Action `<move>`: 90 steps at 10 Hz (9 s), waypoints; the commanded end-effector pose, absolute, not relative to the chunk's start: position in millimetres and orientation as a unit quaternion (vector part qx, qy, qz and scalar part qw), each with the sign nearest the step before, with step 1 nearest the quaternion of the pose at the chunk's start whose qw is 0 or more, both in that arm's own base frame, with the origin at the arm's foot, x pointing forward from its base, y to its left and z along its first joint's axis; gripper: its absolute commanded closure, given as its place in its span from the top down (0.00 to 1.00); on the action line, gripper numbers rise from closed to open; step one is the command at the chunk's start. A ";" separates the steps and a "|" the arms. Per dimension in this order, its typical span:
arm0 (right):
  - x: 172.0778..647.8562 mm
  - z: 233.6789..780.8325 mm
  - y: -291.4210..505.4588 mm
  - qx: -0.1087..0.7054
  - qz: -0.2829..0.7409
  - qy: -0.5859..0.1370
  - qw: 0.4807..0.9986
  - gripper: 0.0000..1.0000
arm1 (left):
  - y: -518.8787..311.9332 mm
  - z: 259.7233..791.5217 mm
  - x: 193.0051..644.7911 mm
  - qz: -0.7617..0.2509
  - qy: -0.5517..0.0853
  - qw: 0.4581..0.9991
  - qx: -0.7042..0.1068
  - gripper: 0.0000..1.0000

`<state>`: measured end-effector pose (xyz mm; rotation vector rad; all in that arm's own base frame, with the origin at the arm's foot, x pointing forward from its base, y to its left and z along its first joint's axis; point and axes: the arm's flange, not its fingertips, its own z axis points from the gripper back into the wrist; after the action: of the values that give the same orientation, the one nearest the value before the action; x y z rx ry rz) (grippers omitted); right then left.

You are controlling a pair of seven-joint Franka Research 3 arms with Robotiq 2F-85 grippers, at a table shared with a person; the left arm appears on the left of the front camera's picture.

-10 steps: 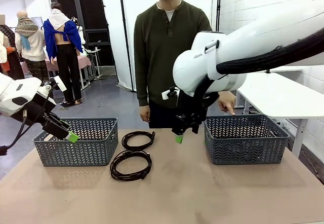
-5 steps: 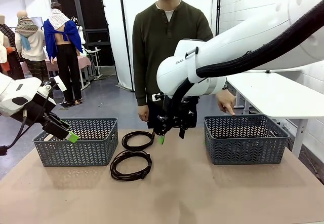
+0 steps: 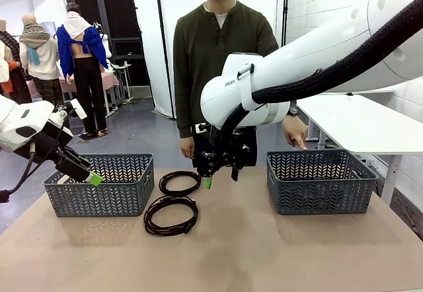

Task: Organize the cables according to human instructions.
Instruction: Pick up a bundle of cables and place it in the basket indicated by the human.

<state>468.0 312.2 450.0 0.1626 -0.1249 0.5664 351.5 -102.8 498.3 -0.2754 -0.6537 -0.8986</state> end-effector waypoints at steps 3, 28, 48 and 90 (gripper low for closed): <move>466.0 450.2 308.3 0.082 0.278 -0.061 0.955 1.00 | -100.8 496.8 353.5 -0.428 -0.310 0.838 -0.138 1.00; 508.8 361.2 408.9 0.009 -0.032 -0.008 0.999 1.00 | -100.8 496.8 353.5 -0.428 -0.310 0.838 -0.138 1.00; 526.7 325.0 416.6 -0.012 -0.013 -0.036 0.999 1.00 | -100.8 496.8 353.5 -0.428 -0.310 0.838 -0.138 1.00; 545.3 438.5 330.8 0.003 0.177 0.043 0.983 0.00 | -100.8 496.8 353.5 -0.428 -0.310 0.838 -0.138 1.00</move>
<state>543.8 346.4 432.9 -0.0001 0.0761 0.2452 351.5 -102.7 498.3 -0.2751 -0.6538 -0.8984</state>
